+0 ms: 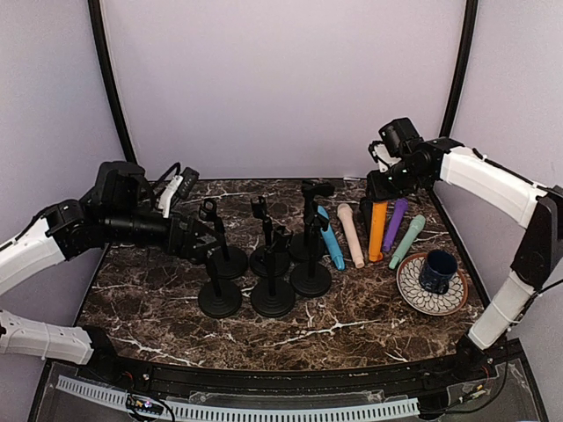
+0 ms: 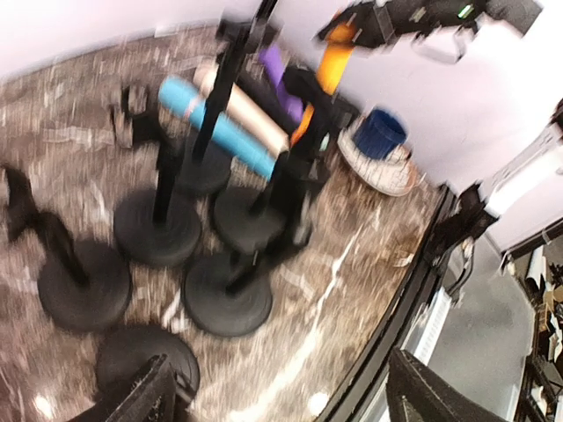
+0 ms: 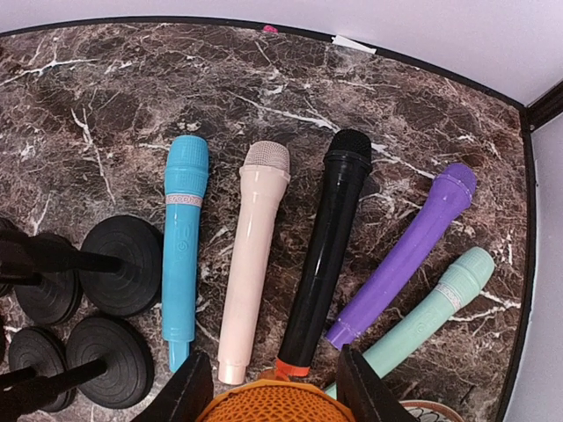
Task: Remove the microphone from the stand
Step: Place the microphone at the center of the board.
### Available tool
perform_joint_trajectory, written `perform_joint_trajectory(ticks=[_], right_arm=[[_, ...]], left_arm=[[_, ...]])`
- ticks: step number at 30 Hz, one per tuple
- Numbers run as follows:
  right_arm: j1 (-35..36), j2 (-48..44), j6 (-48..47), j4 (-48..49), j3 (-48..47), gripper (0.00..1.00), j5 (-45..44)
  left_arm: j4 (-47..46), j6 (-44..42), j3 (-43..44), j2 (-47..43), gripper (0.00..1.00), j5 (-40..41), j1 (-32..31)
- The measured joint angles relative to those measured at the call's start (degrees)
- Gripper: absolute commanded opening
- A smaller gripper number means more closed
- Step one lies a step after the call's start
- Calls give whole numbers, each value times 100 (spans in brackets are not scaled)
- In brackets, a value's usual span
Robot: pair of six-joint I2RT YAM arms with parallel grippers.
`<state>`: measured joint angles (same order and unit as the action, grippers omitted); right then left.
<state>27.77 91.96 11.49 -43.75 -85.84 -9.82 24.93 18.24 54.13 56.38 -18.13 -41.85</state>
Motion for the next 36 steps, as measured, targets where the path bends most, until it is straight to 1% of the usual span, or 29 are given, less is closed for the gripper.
perform_joint_trajectory(ticks=[2,4,7,9,11,15,17,22,25,30,36], right_arm=[[0,199,0,11,-116,16,9],[0,391,13,17,-225,17,39],[0,623,17,63,-326,23,85],[0,741,17,105,-367,27,85],[0,890,13,153,-470,28,76],[0,1241,-11,264,-782,33,28],[0,1480,-22,415,-949,34,-42],[-44,2079,-46,605,-1423,36,-136],[-87,2406,-48,730,-1663,41,-162],[-249,2726,33,1036,-1779,47,-55],[-435,3161,149,1338,-1843,58,103]], left_arm=[[-7,-138,555,273,85,-236,181],[-33,-271,890,466,85,-417,341],[-35,-479,1220,752,85,-649,629],[-37,-570,1272,859,85,-710,772],[-37,-671,1285,951,85,-776,986],[-138,-774,1276,1060,86,-723,1620],[-437,-761,1150,1058,87,-625,2006],[-1429,-560,398,1056,87,-221,2848],[-1915,-376,-68,1209,86,22,3222],[-2358,-144,-769,1187,86,289,3324],[-2435,-103,-1012,925,86,557,3324]])
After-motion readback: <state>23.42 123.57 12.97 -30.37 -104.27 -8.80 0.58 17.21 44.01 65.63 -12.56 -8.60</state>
